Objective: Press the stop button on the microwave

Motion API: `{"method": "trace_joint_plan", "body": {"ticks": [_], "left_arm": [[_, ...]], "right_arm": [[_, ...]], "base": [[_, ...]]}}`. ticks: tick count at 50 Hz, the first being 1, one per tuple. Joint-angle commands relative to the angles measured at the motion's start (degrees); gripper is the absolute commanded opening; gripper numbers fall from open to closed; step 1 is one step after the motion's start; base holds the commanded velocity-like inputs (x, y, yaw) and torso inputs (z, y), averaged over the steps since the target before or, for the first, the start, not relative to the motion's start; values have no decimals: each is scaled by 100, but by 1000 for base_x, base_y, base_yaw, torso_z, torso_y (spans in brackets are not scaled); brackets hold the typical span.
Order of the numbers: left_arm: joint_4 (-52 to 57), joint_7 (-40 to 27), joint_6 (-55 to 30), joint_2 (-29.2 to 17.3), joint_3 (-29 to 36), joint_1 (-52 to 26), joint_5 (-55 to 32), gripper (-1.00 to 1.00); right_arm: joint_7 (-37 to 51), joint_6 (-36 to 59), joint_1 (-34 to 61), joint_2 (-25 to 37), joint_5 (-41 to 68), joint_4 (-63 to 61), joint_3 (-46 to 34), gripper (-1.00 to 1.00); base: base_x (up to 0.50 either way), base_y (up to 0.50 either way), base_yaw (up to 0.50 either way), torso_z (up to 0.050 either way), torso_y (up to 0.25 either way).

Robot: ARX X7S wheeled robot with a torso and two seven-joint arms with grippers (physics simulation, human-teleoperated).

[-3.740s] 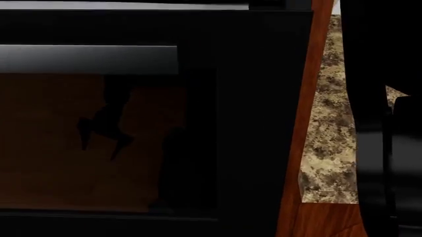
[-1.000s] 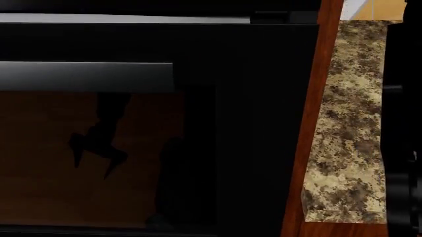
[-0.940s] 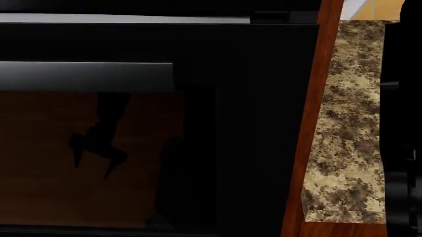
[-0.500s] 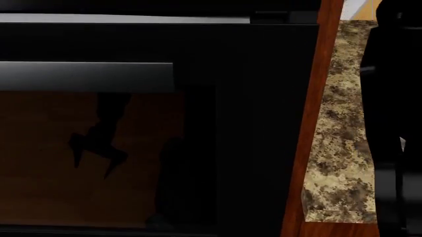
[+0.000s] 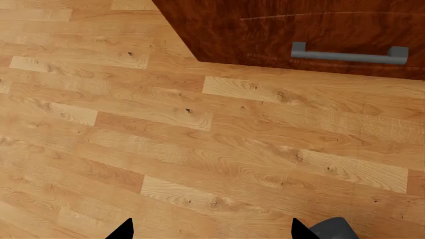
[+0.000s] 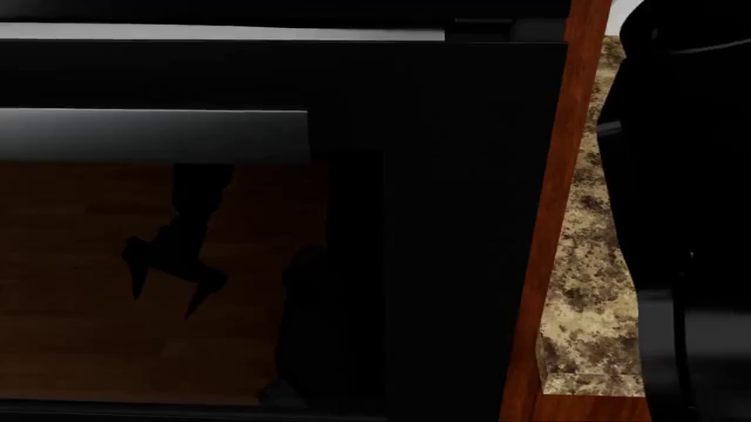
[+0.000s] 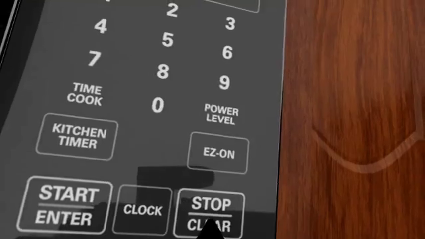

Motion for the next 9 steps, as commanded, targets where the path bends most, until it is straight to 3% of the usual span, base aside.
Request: {"method": "trace_joint_plan", "body": {"ticks": [1,9], "left_arm": [[0,0,0,0,0,0,0,100],[0,0,0,0,0,0,0,100]], "right_arm": [[-306,-277,-36,144,231,350,15,-100],[-279,-251,-94,183,243,286,2,-100]], "base": [[12,0,4,11,0],[12,0,3,3,0]]}}
